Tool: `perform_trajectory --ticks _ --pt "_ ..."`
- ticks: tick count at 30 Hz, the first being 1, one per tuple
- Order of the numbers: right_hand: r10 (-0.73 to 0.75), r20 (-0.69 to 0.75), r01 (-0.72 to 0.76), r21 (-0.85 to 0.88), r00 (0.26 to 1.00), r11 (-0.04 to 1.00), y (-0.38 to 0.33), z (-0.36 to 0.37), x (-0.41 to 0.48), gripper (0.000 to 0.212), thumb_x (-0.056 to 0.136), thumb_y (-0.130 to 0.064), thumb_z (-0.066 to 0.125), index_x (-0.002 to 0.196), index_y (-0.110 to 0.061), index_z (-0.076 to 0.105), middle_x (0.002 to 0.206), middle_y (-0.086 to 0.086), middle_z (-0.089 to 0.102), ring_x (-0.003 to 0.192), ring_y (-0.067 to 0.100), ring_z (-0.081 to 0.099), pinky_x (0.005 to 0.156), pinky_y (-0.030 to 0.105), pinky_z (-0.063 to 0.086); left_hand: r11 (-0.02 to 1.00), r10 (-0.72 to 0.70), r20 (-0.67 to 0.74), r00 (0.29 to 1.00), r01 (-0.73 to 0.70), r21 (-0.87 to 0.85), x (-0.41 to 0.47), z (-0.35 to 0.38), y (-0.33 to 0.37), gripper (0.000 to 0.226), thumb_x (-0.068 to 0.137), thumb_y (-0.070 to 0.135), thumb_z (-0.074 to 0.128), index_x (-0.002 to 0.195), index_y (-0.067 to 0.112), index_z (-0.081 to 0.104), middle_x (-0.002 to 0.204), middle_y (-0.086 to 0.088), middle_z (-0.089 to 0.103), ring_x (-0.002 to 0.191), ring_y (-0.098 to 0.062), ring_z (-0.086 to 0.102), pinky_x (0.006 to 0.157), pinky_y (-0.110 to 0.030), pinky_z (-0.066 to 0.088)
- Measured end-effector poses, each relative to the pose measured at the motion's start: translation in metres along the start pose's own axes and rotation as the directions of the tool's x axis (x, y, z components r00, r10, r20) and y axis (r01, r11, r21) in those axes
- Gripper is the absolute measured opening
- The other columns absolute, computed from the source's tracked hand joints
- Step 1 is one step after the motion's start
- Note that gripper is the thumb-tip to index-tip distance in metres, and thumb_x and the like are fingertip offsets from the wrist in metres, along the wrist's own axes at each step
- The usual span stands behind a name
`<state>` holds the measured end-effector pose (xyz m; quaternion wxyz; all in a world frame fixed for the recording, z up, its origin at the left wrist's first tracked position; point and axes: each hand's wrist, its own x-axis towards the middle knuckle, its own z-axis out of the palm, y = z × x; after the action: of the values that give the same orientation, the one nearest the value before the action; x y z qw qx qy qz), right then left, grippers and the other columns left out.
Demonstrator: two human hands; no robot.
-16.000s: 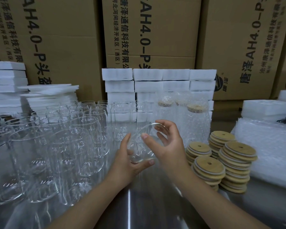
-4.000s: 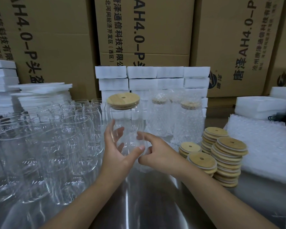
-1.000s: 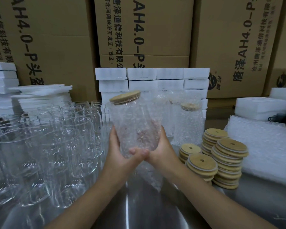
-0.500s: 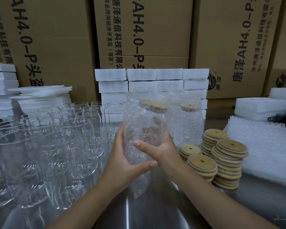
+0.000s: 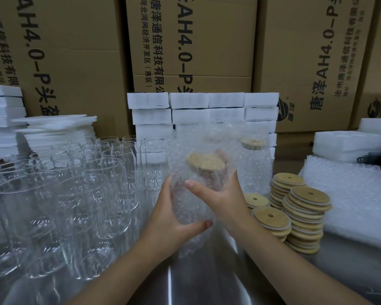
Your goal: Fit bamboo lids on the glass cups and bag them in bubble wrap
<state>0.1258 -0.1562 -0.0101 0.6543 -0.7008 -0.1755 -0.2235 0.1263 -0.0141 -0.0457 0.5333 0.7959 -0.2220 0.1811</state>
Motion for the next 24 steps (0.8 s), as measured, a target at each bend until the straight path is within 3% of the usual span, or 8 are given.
perform_trajectory --ticks 3,5,7,11,14,16,20,24 --pt "-0.031 -0.126 -0.008 -0.300 0.992 0.954 -0.003 -0.004 0.003 0.099 0.050 -0.074 0.069 0.135 -0.047 0.029 0.130 -0.012 0.045 0.123 0.007 0.045 0.100 0.034 0.043 1.000 -0.010 -0.005 1.000 0.010 -0.028 0.003 -0.001 0.006 0.122 0.046 0.058 0.081 0.133 0.060 -0.005 0.137 0.022 0.032 0.127 0.007 0.036 0.104 -0.013 0.030" --pt "-0.086 -0.171 0.007 -0.419 0.981 0.908 -0.007 -0.005 0.008 0.088 0.055 -0.077 0.064 0.130 -0.051 0.027 0.120 -0.014 0.047 0.112 0.004 0.046 0.086 0.026 0.042 0.999 0.029 -0.020 0.999 -0.029 -0.041 0.006 -0.002 0.008 0.121 0.051 0.051 0.080 0.135 0.053 -0.008 0.131 0.024 0.038 0.120 0.015 0.040 0.102 -0.007 0.032" --pt "-0.142 -0.179 0.030 -0.513 0.974 0.858 -0.011 -0.006 0.020 0.080 0.064 -0.075 0.062 0.129 -0.050 0.023 0.117 -0.017 0.046 0.108 0.005 0.044 0.081 0.027 0.040 0.996 0.073 -0.033 0.997 -0.074 -0.053 0.008 -0.003 0.006 0.117 0.059 0.049 0.081 0.134 0.053 -0.009 0.130 0.026 0.040 0.117 0.018 0.042 0.097 -0.003 0.033" --pt "-0.211 -0.212 0.015 -0.672 0.954 0.740 -0.018 -0.012 0.062 0.073 0.073 -0.064 0.068 0.127 -0.025 0.038 0.117 0.000 0.056 0.108 0.021 0.052 0.083 0.039 0.047 0.993 0.110 0.022 0.994 -0.111 0.042 0.007 -0.002 0.000 0.108 0.070 0.053 0.070 0.136 0.055 -0.015 0.134 0.032 0.035 0.120 0.017 0.040 0.095 -0.003 0.033" --pt "-0.196 -0.223 -0.042 -0.755 0.955 0.654 -0.017 -0.018 0.086 0.069 0.071 -0.058 0.074 0.114 -0.013 0.043 0.108 0.005 0.052 0.097 0.025 0.052 0.071 0.033 0.040 0.977 0.124 0.140 0.982 -0.145 0.158 0.005 -0.001 -0.007 0.101 0.076 0.051 0.067 0.135 0.060 -0.014 0.133 0.037 0.030 0.122 0.016 0.037 0.100 -0.013 0.035" --pt "-0.143 -0.228 -0.100 -0.795 0.963 0.598 -0.013 -0.023 0.094 0.067 0.072 -0.055 0.075 0.109 -0.009 0.044 0.107 0.009 0.050 0.093 0.028 0.053 0.067 0.033 0.038 0.958 0.117 0.224 0.967 -0.170 0.231 0.004 0.000 -0.011 0.095 0.079 0.050 0.065 0.132 0.064 -0.011 0.131 0.034 0.034 0.118 0.018 0.036 0.097 -0.009 0.034" --pt "-0.055 -0.212 -0.173 -0.900 0.976 0.399 -0.003 -0.031 0.096 0.061 0.082 -0.052 0.067 0.115 -0.005 0.045 0.116 0.016 0.049 0.100 0.036 0.054 0.070 0.039 0.044 0.924 0.086 0.332 0.939 -0.200 0.326 0.003 0.001 -0.014 0.083 0.084 0.047 0.064 0.133 0.063 0.000 0.124 0.027 0.040 0.108 0.020 0.038 0.079 0.003 0.031" --pt "-0.055 -0.061 -0.048 -0.977 0.997 0.206 0.001 -0.032 0.096 0.042 0.099 -0.026 0.051 0.137 -0.010 0.041 0.150 0.018 0.024 0.126 0.039 0.040 0.086 0.041 0.046 0.913 0.079 0.346 0.935 -0.207 0.351 0.002 0.002 -0.014 0.081 0.085 0.049 0.061 0.147 0.050 0.009 0.122 0.029 0.039 0.108 0.016 0.038 0.083 0.006 0.023"
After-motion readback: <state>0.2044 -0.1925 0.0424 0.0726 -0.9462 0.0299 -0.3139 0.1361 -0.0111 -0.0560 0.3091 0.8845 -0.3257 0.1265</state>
